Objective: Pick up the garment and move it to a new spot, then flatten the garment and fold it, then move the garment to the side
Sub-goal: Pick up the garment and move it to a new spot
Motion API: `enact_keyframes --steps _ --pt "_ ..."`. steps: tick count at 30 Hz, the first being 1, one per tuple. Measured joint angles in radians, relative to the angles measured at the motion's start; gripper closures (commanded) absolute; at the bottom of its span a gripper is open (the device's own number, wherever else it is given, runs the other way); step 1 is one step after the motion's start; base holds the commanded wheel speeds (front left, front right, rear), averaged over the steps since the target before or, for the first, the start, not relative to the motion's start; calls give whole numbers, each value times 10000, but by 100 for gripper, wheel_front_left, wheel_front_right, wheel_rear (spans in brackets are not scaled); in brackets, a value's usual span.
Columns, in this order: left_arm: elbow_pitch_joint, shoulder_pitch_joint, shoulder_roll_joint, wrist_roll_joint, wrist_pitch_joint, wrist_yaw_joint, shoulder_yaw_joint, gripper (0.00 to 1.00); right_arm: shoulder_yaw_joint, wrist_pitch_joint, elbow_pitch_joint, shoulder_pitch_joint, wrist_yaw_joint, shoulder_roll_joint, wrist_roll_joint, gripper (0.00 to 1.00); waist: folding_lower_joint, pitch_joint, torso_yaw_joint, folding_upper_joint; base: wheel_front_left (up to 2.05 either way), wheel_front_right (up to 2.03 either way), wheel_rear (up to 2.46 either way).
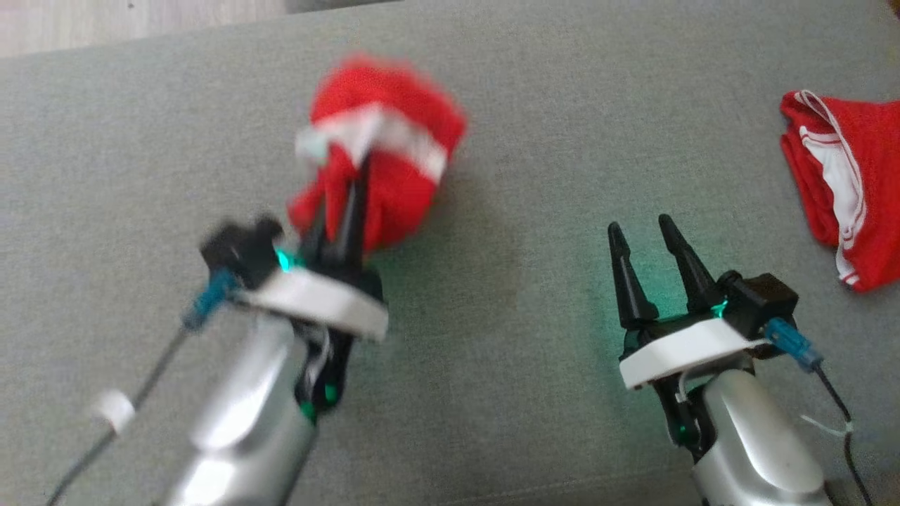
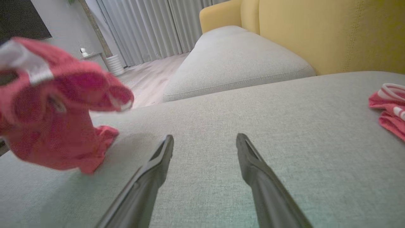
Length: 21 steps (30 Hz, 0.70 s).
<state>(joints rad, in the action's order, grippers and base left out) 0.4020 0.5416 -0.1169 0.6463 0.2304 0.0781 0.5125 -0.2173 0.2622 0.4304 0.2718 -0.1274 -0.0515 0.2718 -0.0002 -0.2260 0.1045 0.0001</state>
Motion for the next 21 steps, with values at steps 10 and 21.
enact_keyframes --steps 10,21 --pt "918 -2003 94 -1678 190 -825 -936 0 -86 -29 284 -161 0 4 -2 0 2 516 -261 0 0 0 0" --pt "-44 -4178 102 -4155 207 -1407 -3313 0 -77 -29 512 -706 0 4 -6 0 1 1398 -464 0 0 0 0"
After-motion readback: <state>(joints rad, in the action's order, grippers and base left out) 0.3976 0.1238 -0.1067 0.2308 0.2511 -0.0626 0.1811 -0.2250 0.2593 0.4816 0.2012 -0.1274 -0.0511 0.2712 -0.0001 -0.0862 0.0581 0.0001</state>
